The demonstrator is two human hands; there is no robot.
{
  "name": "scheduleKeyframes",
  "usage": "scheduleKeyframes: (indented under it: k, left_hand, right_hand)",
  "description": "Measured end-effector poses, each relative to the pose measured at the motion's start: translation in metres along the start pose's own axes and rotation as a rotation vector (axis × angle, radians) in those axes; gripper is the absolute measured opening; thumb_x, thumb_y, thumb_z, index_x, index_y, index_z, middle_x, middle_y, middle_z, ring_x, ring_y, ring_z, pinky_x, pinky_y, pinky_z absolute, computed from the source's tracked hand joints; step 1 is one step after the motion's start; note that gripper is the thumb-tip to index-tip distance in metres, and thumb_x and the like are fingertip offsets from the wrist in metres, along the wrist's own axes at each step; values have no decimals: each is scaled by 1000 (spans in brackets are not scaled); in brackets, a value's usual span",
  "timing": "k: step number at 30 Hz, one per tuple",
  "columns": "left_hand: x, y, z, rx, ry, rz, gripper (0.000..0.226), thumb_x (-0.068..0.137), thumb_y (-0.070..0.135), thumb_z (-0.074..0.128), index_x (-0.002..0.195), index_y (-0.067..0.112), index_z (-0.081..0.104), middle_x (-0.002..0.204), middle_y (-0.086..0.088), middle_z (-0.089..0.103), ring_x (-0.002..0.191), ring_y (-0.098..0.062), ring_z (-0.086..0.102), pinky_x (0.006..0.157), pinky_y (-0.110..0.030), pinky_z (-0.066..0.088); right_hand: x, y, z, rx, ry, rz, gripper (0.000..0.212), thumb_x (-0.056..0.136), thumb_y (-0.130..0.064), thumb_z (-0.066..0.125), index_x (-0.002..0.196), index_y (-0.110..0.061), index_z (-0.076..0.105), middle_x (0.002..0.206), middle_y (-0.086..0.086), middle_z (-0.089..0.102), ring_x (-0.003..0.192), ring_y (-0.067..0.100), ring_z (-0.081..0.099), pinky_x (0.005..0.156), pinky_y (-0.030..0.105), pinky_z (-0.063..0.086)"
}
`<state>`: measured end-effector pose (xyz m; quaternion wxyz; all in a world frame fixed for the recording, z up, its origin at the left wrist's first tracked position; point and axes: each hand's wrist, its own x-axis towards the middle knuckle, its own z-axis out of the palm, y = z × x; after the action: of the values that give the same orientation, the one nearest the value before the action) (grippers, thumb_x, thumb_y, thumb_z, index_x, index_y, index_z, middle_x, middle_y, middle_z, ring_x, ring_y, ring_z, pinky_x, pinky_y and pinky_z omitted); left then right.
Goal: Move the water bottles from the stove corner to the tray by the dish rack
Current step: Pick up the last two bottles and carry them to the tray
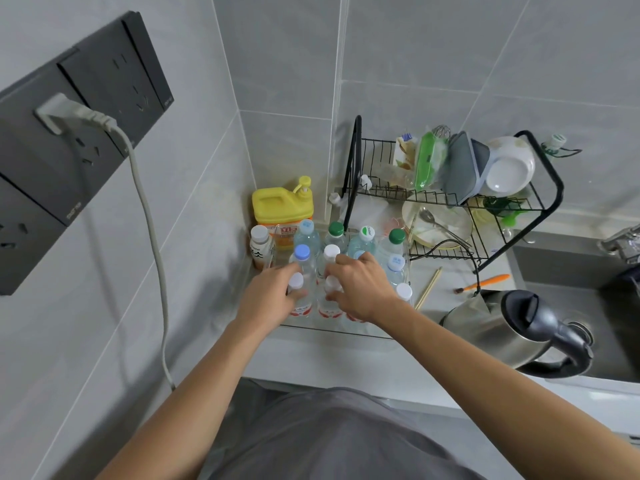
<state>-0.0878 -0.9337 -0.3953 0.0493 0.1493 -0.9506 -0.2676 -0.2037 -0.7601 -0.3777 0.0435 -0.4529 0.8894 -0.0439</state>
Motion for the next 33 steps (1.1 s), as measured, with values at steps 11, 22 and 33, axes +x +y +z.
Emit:
scheduleKeyframes:
  k: [11,22,33]
  left_hand:
    - [5,4,-8,20,-35,93,26,87,25,82,98,21,58,83,12,55,76,-20,50,63,-36,41]
    - [7,2,-2,82,-47,123,25,93,13,74,113,17,60,106,-1,67,95,-34,65,69,-45,54]
    - [-10,-4,7,184,-33,90,70,89,11,74,148,24,39,117,-10,55,106,-39,61,70,-48,56]
  right_hand:
    - [-2,-4,-5,-34,-25,0,31,87,-38,75,109,-19,65,109,3,64,89,32,63,93,39,41]
    - [-2,-7,1,-70,-9,32,35,86,-40,77,106,-14,64,108,6,66,87,34,64,92,37,39]
    - [-8,-15,6,-54,1,75,48,86,-39,80,123,-15,60,114,7,64,108,30,63,97,39,39]
